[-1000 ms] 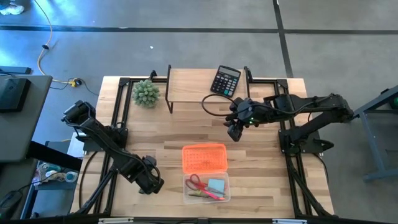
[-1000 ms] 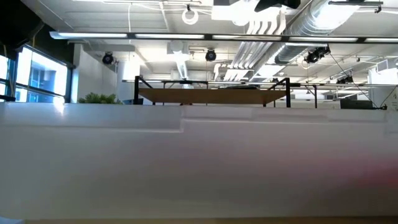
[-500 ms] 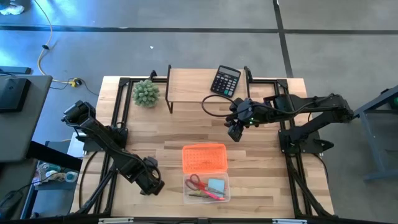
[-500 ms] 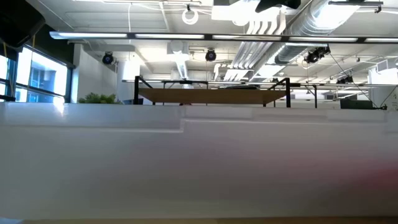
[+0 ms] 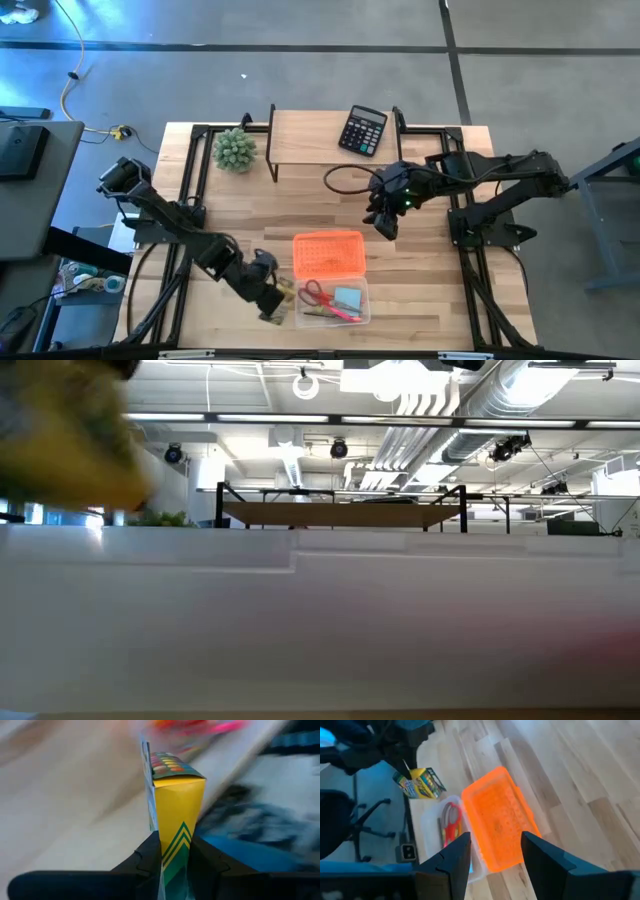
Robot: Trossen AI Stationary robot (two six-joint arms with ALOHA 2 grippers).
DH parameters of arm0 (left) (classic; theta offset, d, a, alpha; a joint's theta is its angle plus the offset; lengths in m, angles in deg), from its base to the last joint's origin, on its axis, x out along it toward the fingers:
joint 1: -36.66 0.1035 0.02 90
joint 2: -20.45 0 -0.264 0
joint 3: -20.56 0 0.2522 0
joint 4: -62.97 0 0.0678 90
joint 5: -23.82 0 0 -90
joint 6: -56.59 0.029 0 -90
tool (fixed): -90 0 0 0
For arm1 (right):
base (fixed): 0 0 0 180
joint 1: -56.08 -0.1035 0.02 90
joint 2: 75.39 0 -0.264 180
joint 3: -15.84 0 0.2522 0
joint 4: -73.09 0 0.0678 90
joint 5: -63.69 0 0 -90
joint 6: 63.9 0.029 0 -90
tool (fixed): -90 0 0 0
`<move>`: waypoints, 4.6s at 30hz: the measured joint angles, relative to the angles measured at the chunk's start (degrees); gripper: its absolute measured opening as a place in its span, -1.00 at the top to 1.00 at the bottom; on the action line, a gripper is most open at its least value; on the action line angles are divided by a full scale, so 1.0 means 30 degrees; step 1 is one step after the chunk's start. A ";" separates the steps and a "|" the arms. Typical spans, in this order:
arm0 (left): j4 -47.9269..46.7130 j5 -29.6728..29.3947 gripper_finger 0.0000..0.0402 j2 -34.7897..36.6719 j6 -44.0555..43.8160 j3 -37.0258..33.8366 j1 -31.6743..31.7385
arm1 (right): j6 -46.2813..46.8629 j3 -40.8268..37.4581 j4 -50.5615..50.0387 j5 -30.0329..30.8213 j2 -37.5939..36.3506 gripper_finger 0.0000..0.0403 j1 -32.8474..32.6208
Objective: Pack school essentials
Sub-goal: Put the crayon box into the orange supply box
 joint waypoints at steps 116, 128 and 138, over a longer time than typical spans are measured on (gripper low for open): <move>2.1594 -0.8614 0.68 0.0038 2.0029 -0.0001 0.4421 | -0.2946 0.0000 0.6064 -0.5631 -0.1607 -0.18 0.0716; 2.1617 -0.8173 0.69 0.0041 2.0047 -0.0001 0.5075 | -0.2263 0.0000 0.6973 -0.3553 -0.0820 -0.18 -0.0186; 2.1505 -0.8158 0.69 0.0039 2.0047 -0.0001 0.5077 | -0.1811 0.0000 0.7070 -0.3487 -0.0616 -0.07 -0.0274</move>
